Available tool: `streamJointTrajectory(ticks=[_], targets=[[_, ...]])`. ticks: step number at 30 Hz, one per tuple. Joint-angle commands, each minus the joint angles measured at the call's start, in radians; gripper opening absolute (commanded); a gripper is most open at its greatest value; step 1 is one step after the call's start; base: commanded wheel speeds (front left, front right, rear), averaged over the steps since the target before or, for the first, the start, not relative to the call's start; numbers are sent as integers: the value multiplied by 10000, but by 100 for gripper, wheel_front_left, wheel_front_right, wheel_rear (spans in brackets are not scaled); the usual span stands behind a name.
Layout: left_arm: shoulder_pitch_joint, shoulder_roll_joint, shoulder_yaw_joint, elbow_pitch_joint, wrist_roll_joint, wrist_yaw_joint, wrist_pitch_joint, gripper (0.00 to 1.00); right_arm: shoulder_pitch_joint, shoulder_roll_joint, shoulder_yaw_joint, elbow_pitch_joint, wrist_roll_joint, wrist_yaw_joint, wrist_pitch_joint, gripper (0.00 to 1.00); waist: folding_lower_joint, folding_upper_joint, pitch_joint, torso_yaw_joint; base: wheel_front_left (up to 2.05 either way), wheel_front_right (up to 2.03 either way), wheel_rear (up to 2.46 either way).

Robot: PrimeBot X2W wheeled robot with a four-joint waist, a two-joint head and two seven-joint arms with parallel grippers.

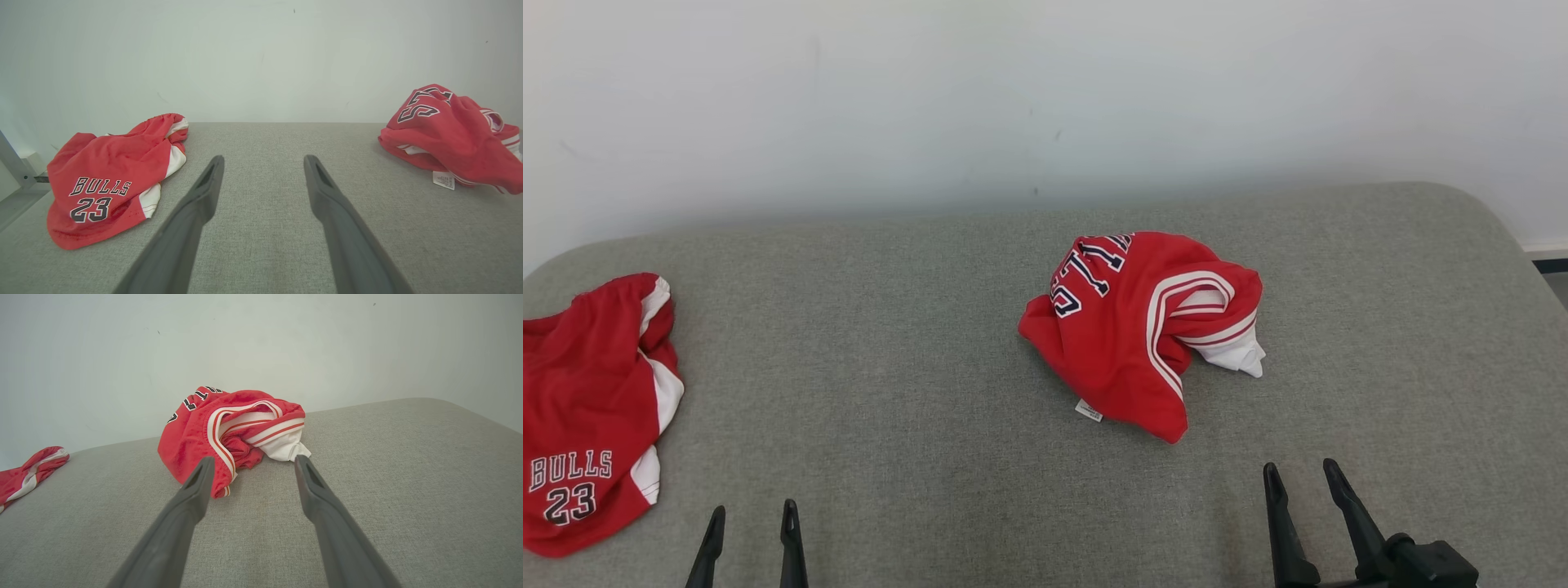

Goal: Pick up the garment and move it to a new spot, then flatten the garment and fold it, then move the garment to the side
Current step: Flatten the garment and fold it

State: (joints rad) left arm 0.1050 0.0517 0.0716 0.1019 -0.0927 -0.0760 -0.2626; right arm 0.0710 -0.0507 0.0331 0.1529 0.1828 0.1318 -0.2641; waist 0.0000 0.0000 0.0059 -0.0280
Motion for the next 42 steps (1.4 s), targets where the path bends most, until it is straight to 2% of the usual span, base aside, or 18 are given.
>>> streamJointTrajectory(ticks=[1,13,42], targets=[[154,-21,-11,-21,-15,46,-34,100,86,10,-5,22,31,-22,-6,100,0,0,10,7,0,0,0],[154,-20,-114,-103,-60,224,-34,100,96,10,28,-22,103,-22,-6,100,0,0,19,35,0,0,0],[284,-21,-115,-186,7,276,-34,100,101,10,61,27,115,-22,-5,100,0,0,12,-15,0,0,0]])
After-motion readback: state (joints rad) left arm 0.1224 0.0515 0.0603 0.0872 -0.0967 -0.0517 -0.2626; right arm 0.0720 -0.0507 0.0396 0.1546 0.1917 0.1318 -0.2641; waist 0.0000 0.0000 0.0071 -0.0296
